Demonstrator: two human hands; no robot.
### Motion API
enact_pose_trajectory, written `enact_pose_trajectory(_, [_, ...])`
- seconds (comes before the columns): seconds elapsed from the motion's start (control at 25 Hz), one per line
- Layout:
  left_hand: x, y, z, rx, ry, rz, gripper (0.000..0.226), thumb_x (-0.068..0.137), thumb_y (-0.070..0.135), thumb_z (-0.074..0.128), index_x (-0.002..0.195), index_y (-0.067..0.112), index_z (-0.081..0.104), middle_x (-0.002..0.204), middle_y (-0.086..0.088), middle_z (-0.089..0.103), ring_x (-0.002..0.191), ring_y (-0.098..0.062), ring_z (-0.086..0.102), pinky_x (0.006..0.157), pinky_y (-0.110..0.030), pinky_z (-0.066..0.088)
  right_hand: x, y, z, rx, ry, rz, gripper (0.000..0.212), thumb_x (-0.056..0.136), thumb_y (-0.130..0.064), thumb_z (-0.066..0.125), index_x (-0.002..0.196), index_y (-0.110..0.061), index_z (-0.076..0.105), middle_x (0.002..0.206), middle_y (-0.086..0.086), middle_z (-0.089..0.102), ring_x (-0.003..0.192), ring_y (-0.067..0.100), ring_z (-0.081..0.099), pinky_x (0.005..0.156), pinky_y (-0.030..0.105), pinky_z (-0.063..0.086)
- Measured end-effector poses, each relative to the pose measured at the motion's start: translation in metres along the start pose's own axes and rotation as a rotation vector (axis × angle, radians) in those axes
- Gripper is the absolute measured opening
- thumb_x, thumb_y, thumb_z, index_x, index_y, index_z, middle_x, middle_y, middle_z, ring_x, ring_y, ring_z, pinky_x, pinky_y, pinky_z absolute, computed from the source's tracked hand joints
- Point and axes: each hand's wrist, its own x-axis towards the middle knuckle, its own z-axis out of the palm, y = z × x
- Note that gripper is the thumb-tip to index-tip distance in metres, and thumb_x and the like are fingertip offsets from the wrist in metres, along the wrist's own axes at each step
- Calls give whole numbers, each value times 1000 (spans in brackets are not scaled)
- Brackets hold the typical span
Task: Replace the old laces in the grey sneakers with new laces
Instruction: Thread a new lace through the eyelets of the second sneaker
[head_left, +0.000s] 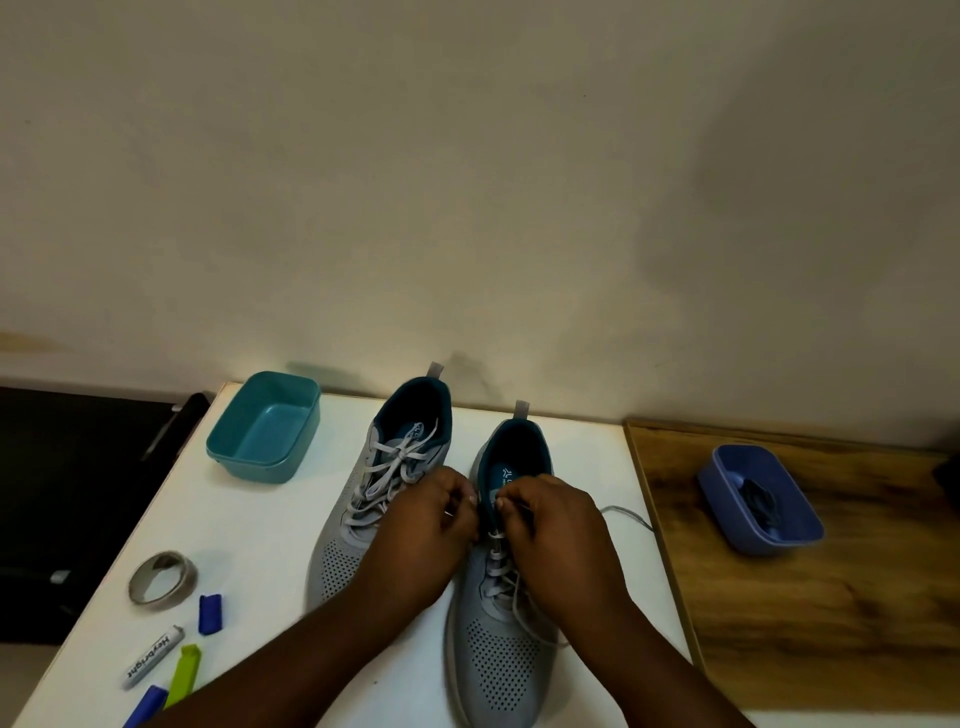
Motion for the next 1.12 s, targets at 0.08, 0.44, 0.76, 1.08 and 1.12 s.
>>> enact_pose_trajectory(0.08, [0,-1,-1,-112,-21,-63,15,98,13,58,105,24,66,79,-1,75,71,-10,73,73,-31,61,0,1,3,-13,-12,-2,16,102,-34,56,99,-31,71,96,-11,65,85,7,60,79,29,54])
enact_pose_trajectory(0.44, [-3,-1,3,-108,44,7,15,95,10,65,96,21,75,81,4,76,74,-7,72,71,-31,60,1,2,0,70,-59,-36,14,103,-34,53,99,-33,67,94,-15,60,86,2,58,77,24,50])
enact_pose_trajectory(0.76, [3,15,-50,237,-5,31,15,101,23,59,87,28,61,80,6,70,74,-5,67,71,-29,55,-6,-16,-15,-197,-204,-126,55,98,-55,49,150,-51,32,138,-11,53,114,13,59,97,28,47])
enact_pose_trajectory(1.08, [5,31,-66,-221,241,-6,18,104,30,51,88,27,57,78,8,60,61,-6,57,57,-24,44,-3,0,-24,-42,-248,-3,46,101,-62,32,131,-36,57,125,-12,58,112,10,58,96,31,47])
enact_pose_trajectory(1.12, [5,28,-64,215,154,132,7,101,36,57,97,34,62,88,13,65,73,-3,61,65,-22,47,-3,4,-27,19,-247,7,38,106,-48,34,132,-33,57,125,-11,60,111,7,58,95,27,47])
